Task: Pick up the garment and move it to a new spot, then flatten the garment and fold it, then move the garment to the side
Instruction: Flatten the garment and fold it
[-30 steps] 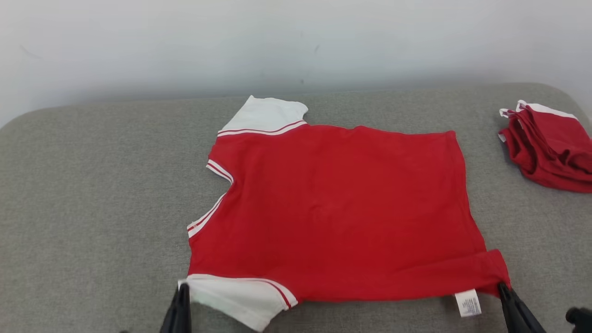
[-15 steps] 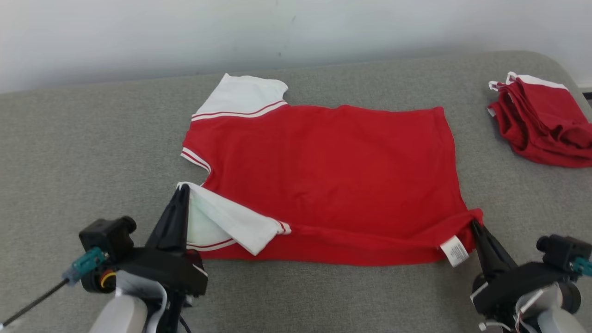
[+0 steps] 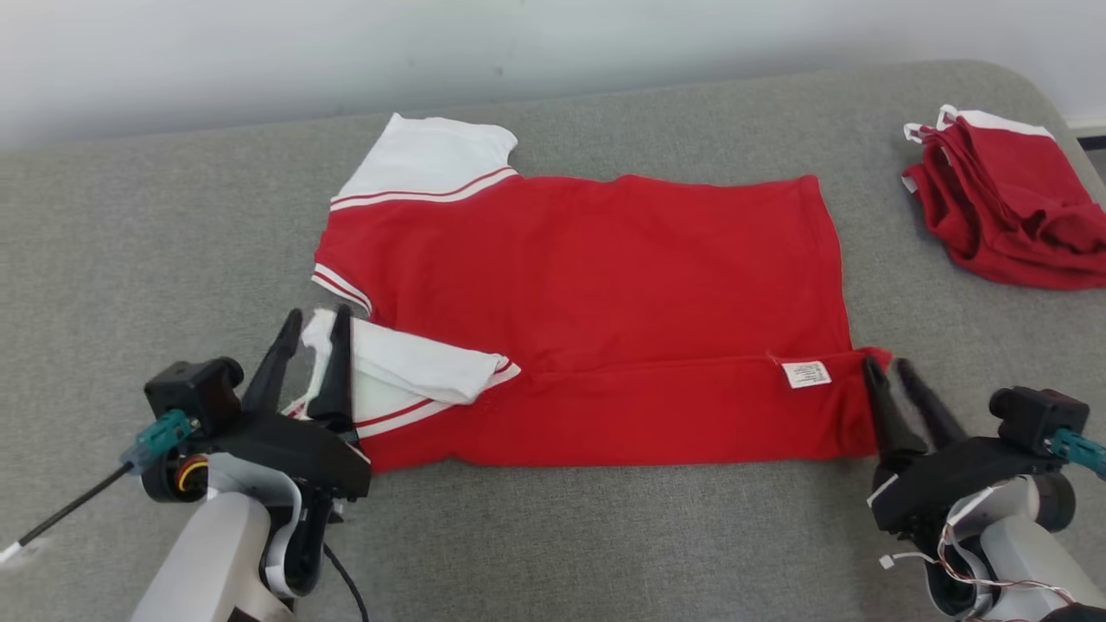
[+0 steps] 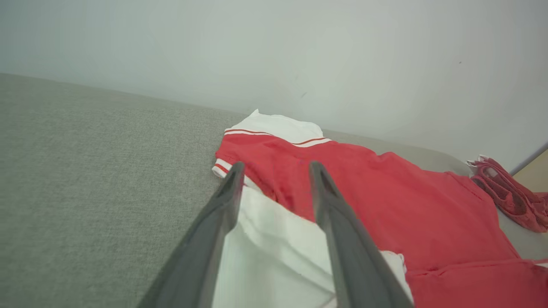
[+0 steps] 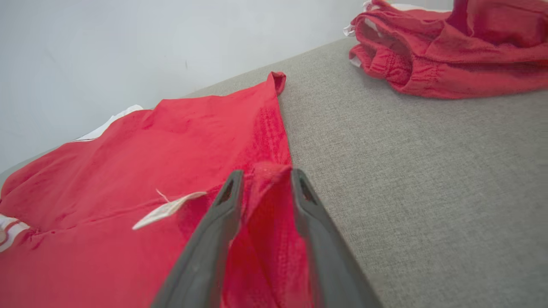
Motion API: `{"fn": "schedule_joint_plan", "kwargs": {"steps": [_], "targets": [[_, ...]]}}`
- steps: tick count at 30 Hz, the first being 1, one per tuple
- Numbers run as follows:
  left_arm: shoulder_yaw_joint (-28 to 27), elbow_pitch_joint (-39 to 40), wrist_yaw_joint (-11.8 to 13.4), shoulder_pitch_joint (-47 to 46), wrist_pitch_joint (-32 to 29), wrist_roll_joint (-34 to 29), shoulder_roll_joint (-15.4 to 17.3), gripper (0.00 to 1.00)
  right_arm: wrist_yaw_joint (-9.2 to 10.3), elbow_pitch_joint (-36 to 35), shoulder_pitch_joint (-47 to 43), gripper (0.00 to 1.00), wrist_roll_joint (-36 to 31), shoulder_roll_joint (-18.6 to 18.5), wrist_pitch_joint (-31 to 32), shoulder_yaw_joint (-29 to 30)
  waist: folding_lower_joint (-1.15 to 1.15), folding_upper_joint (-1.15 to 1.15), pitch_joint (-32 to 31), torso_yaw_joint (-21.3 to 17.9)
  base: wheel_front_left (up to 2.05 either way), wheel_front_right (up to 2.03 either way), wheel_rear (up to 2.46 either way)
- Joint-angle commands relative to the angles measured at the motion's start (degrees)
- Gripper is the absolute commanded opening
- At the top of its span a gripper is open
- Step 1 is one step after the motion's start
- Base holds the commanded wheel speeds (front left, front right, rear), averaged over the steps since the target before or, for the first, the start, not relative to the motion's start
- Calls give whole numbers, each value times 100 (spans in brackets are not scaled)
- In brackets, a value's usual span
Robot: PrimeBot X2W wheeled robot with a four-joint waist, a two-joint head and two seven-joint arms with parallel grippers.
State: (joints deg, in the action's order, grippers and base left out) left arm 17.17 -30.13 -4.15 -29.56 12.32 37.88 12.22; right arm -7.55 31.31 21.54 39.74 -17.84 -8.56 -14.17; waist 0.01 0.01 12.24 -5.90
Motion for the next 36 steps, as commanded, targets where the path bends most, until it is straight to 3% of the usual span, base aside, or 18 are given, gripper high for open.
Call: {"fn": "schedule_joint_plan", "kwargs": {"steps": [1, 8, 17, 30, 36], "targets": [[0, -74, -27, 13, 95, -96, 24, 100, 16, 41, -6, 100, -20, -97, -140, -49, -1, -1, -87, 62, 0, 0, 0], [-88, 7, -23, 700, 257, -179, 17, 100, 16, 130, -447, 100, -23, -324, -364, -228, -1, -1, -315, 188, 0, 0, 0], [114, 55, 56, 1409, 281, -351, -79, 100, 16, 12, -699, 100, -306, -265, -527, -278, -1, -1, -318, 289, 0, 0, 0], [292, -490, 292, 1034, 280, -675, -90, 100, 16, 370, -472, 100, -1290, -34, -578, -402, -1, -1, -213, 241, 0, 0, 0], [387, -738, 379, 882, 290, -891, -61, 100, 16, 635, -443, 100, -1733, 50, -644, -66, -1, -1, -184, 222, 0, 0, 0]]}}
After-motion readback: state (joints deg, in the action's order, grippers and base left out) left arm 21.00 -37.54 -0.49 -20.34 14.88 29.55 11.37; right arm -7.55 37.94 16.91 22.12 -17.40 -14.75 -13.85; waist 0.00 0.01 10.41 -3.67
